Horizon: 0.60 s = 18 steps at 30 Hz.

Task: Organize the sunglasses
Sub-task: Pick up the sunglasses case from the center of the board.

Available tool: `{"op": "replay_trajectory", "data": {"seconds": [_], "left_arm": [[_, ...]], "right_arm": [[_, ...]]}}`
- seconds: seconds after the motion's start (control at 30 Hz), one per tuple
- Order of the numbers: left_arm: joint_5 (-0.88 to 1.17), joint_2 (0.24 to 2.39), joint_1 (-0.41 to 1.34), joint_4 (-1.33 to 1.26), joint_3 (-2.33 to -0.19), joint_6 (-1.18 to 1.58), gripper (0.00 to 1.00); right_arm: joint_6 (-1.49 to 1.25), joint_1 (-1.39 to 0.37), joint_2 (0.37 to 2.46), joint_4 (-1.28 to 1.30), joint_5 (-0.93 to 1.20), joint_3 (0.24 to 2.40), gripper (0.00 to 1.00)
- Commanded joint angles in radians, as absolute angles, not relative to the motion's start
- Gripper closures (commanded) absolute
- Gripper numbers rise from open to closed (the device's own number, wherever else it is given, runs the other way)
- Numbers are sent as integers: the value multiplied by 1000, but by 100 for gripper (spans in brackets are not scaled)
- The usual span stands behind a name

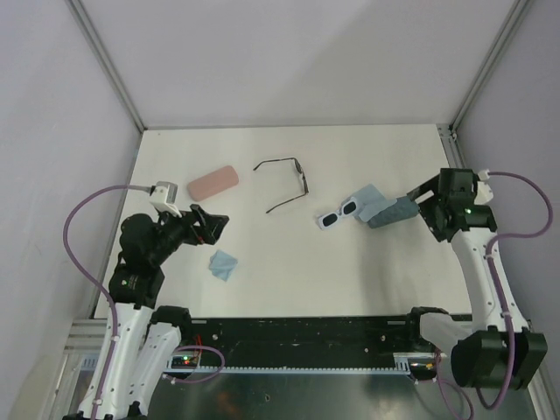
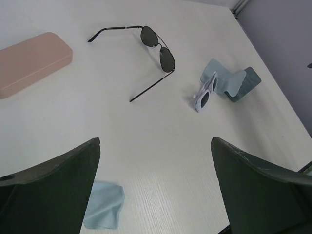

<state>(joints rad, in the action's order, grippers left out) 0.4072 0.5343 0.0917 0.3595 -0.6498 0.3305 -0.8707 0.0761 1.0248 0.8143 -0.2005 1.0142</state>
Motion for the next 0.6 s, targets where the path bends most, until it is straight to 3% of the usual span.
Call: {"op": "replay_trajectory", "data": {"seconds": [0.0, 0.27, 0.57], "left_arm": [[434, 546, 98, 330, -648, 310, 0], [436, 548, 98, 330, -648, 308, 0], [434, 546, 97, 331, -647, 308, 0]], "right_arm": [[-959, 13, 1107, 736, -262, 1045, 1], [-1079, -60, 1300, 656, -324, 1046, 1], [-1111, 58, 1474, 565, -283, 1046, 1]]}}
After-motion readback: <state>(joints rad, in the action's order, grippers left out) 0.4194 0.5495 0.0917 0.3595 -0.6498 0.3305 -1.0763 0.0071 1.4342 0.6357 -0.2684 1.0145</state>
